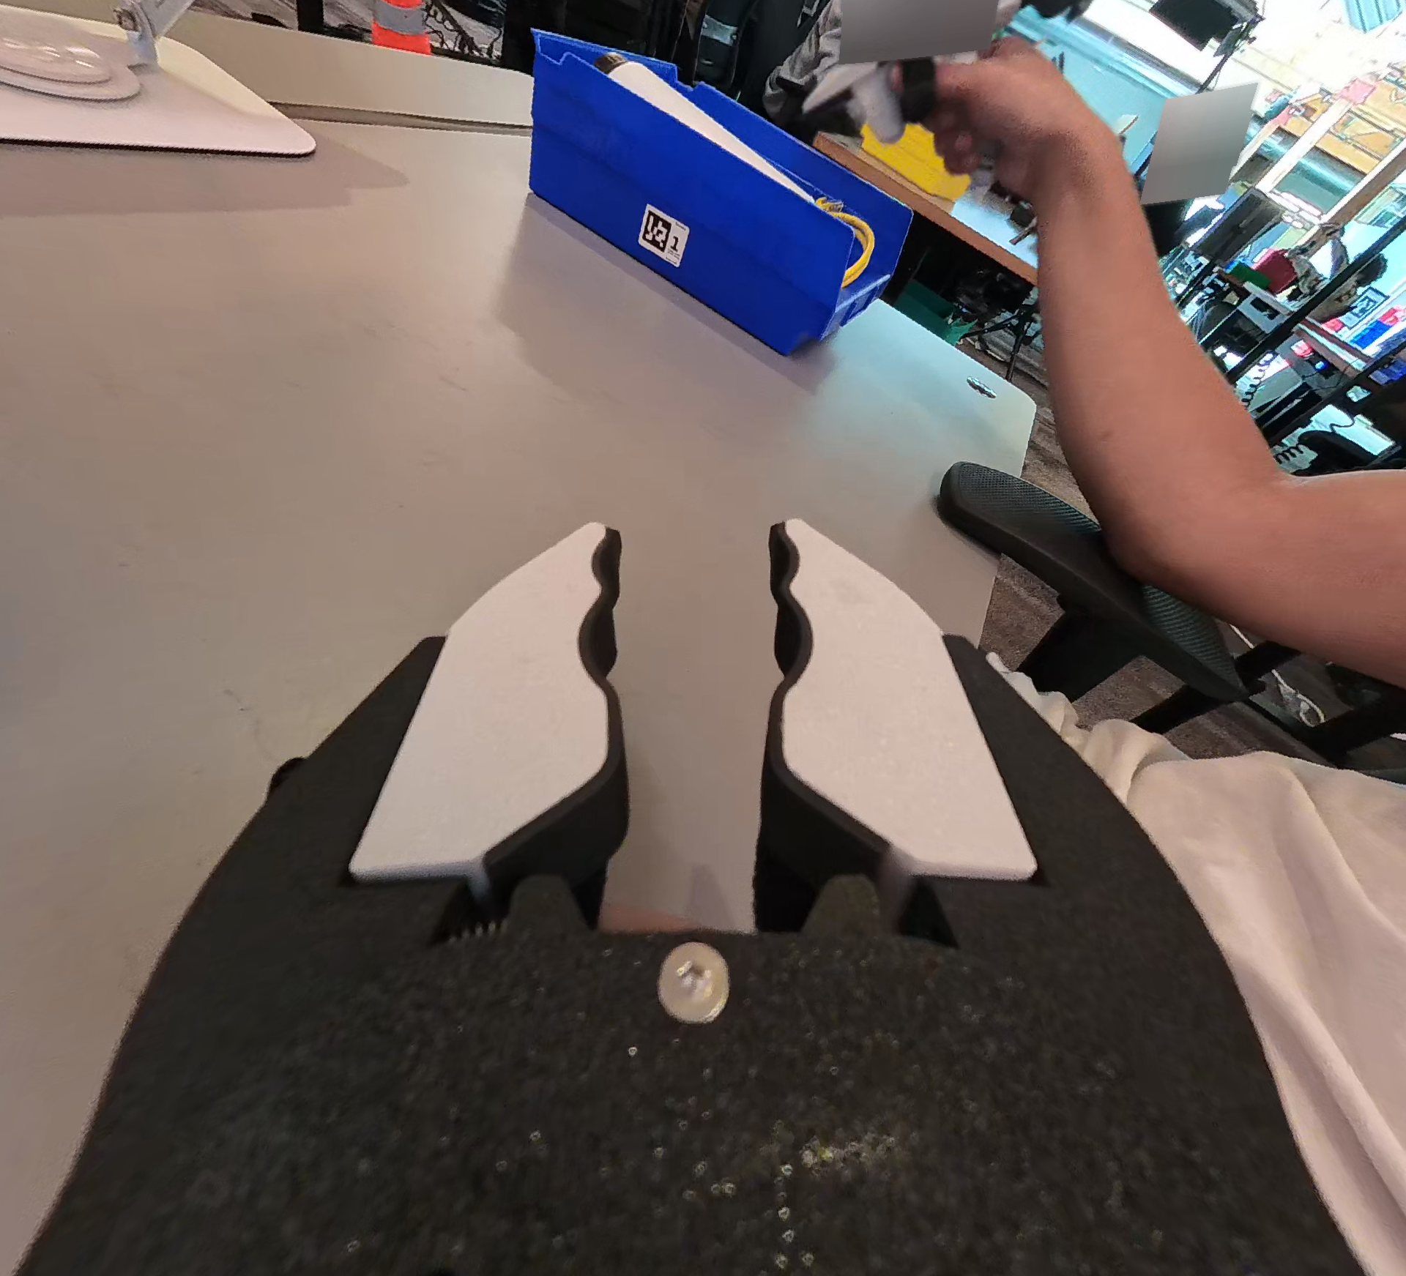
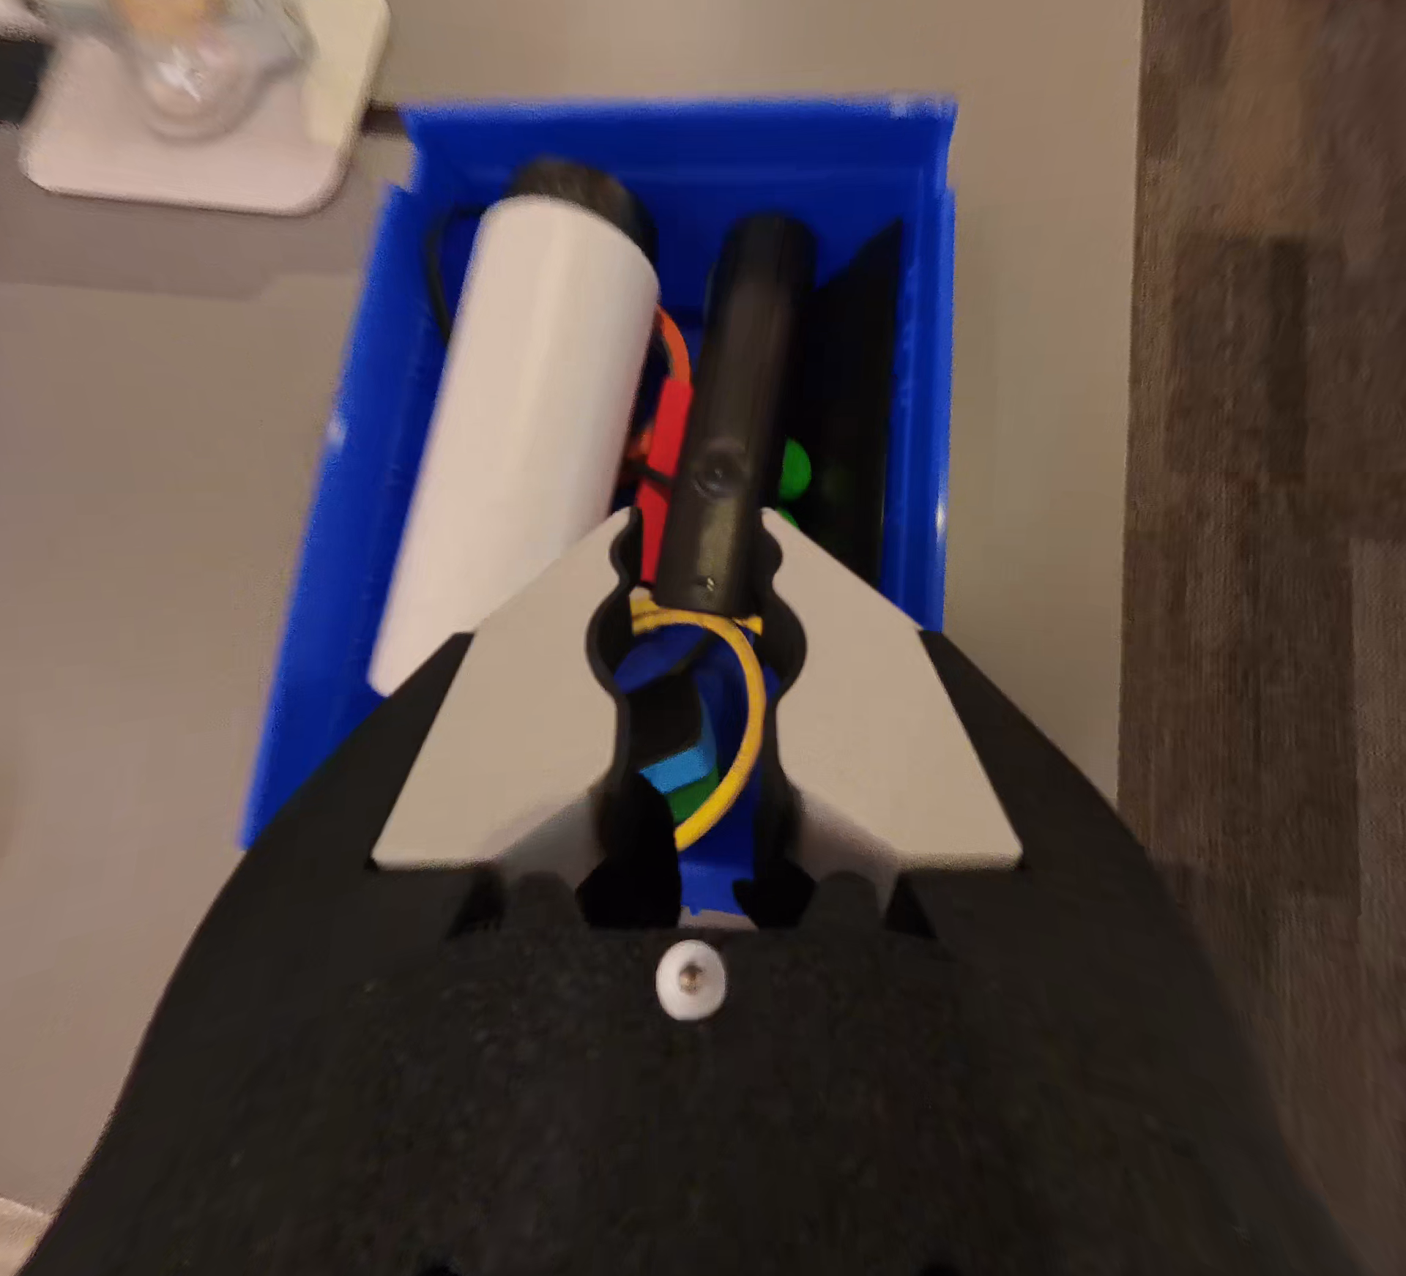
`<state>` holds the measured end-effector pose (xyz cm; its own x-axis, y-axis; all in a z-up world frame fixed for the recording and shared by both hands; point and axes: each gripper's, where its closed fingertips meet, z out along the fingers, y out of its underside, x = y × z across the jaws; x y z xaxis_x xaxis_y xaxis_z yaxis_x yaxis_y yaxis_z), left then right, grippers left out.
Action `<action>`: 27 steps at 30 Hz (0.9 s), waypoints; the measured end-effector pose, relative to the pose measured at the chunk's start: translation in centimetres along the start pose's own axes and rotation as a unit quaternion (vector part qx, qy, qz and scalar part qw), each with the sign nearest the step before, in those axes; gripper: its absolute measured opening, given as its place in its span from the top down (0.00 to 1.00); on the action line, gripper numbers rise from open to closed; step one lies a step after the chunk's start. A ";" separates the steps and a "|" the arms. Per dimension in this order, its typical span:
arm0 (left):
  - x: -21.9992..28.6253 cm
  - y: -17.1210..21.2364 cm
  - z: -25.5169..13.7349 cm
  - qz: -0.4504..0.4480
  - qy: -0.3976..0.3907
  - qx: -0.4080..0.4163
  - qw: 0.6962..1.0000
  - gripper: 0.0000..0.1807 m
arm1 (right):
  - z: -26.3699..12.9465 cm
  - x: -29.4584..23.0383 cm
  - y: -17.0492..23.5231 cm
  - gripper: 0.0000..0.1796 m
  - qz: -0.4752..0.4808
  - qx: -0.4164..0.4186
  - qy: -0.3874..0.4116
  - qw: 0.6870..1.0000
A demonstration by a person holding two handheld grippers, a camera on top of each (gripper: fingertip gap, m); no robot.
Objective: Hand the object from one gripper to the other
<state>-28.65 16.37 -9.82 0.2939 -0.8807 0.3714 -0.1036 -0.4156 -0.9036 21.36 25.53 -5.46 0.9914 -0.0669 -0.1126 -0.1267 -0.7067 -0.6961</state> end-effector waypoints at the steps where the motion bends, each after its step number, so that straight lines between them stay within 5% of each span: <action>1: 0.0 0.0 0.0 0.001 0.000 0.000 1.000 0.79 | -1.3 -0.7 -1.2 0.84 -0.006 0.031 -0.011 0.999; 8: -0.9 -0.3 -0.3 0.006 -0.024 0.007 1.000 0.80 | -11.0 -9.2 -8.4 0.83 -0.050 0.251 -0.120 0.959; 13: -1.8 -0.4 -0.7 0.018 -0.057 0.009 0.998 0.80 | -10.4 -19.8 -8.4 0.83 -0.095 0.266 -0.246 0.927; 18: -2.3 -0.4 -0.8 0.036 -0.079 0.003 0.996 0.80 | -2.9 -33.4 2.7 0.79 -0.087 0.126 -0.449 0.880; 21: -2.9 0.3 -0.5 0.062 -0.102 -0.026 0.992 0.79 | 0.0 -36.6 7.8 0.80 -0.046 0.129 -0.483 0.865; 27: -2.5 -2.0 -2.4 0.141 -0.125 -0.016 0.982 0.75 | 2.2 -38.6 11.3 0.78 -0.039 0.074 -0.488 0.869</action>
<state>-31.48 18.90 -8.41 0.4738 -0.8797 0.0398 -0.2424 -0.1737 -0.9545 -18.44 21.72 -10.54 0.5052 0.6574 -0.5591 -0.1361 -0.5790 -0.8039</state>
